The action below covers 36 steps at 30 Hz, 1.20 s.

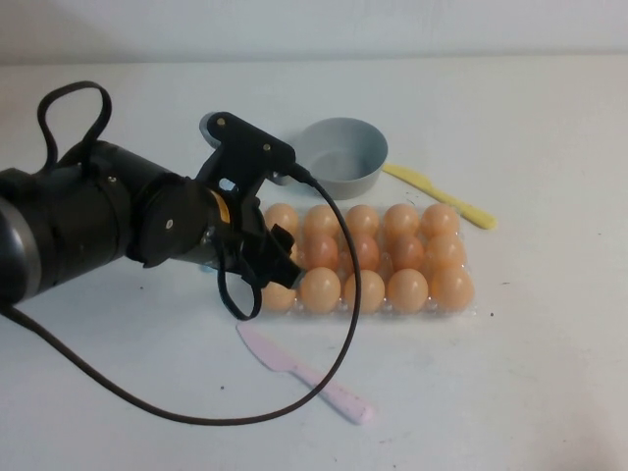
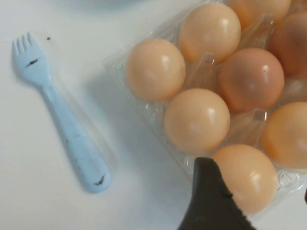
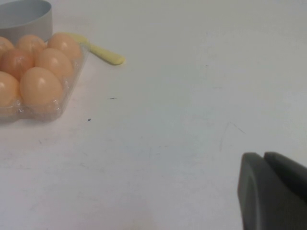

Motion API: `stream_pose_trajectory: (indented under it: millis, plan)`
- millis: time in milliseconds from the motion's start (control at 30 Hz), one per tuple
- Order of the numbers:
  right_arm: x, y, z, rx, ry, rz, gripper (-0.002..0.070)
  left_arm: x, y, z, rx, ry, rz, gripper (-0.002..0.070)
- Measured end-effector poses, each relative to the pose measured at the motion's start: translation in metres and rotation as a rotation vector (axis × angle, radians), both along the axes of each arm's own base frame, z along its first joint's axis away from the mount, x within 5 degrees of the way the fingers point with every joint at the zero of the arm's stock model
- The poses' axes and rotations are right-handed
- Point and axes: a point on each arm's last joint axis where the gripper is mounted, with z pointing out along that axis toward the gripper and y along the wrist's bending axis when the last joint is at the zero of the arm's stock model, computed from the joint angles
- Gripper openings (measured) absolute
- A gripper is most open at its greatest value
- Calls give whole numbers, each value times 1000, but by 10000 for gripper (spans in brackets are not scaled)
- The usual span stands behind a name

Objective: Take an egg out of the egg box
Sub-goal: Pick up the egg from the plastic box

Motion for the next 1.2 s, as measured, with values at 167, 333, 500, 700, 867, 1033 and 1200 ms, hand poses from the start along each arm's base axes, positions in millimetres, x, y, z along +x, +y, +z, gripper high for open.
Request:
stream_pose_trajectory:
  millis: [167,333,500,700,867,1033,1200]
  plan:
    - [0,0,0,0,0,0,-20,0,1,-6,-5,53,46,462]
    - [0,0,0,0,0,0,-20,4,-3,-26,-5,126,103,595]
    - [0,0,0,0,0,0,-20,9,-6,-38,-4,140,109,614]
    - [0,0,0,0,0,0,-20,9,-6,-39,-12,138,112,616]
    - [0,0,0,0,0,0,-20,10,-7,-38,-17,137,114,614]
    - [0,0,0,0,0,0,-20,10,-7,-39,-19,135,114,613]
    - [0,0,0,0,0,0,-20,12,-9,-49,-6,152,114,613]
